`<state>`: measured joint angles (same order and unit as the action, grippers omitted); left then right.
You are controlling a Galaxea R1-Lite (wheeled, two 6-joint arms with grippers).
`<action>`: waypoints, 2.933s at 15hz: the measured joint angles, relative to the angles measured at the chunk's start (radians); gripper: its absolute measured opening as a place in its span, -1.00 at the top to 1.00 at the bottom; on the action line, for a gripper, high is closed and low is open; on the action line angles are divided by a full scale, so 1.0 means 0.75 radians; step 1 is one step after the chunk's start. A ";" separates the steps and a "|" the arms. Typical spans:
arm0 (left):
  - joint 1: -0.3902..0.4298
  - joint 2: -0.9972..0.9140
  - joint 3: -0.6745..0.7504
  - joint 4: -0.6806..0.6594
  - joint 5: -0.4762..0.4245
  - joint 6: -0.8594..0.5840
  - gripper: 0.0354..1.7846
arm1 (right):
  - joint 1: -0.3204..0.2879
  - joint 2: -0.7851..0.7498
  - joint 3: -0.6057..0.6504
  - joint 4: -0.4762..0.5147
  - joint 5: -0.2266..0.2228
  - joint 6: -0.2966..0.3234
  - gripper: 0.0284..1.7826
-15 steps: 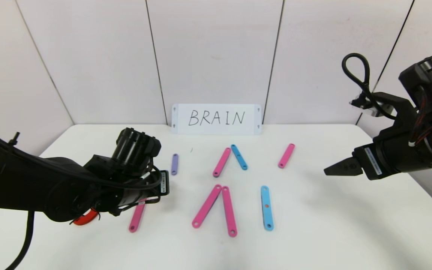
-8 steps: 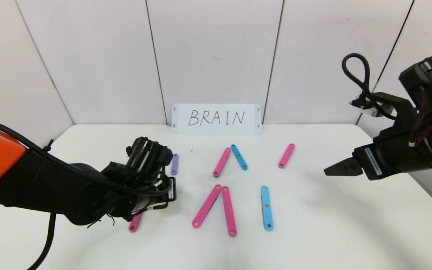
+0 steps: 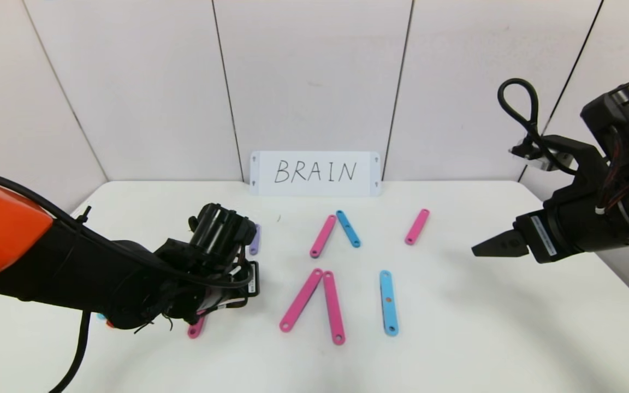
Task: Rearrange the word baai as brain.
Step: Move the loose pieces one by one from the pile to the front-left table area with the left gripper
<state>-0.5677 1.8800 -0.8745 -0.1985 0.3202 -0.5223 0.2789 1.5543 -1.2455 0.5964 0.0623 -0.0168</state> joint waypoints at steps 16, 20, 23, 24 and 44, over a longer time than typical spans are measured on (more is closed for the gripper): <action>-0.103 0.073 -0.115 0.165 0.227 -0.213 0.72 | 0.008 -0.016 0.008 -0.001 0.002 -0.005 -0.91; -0.112 0.104 -0.158 0.176 0.228 -0.248 0.72 | 0.010 -0.017 0.009 0.000 0.001 -0.007 -0.91; -0.111 0.144 -0.210 0.226 0.244 -0.320 0.72 | 0.011 -0.019 0.010 0.000 0.001 -0.007 -0.91; -0.111 0.159 -0.239 0.261 0.249 -0.359 0.72 | 0.011 -0.019 0.010 0.000 0.001 -0.008 -0.91; -0.101 0.225 -0.457 0.613 0.330 -0.605 0.72 | 0.014 -0.017 0.016 -0.002 0.001 -0.012 -0.91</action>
<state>-0.6436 2.0489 -1.2174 0.2615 0.5677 -0.9764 0.2891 1.5417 -1.2334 0.5949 0.0634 -0.0257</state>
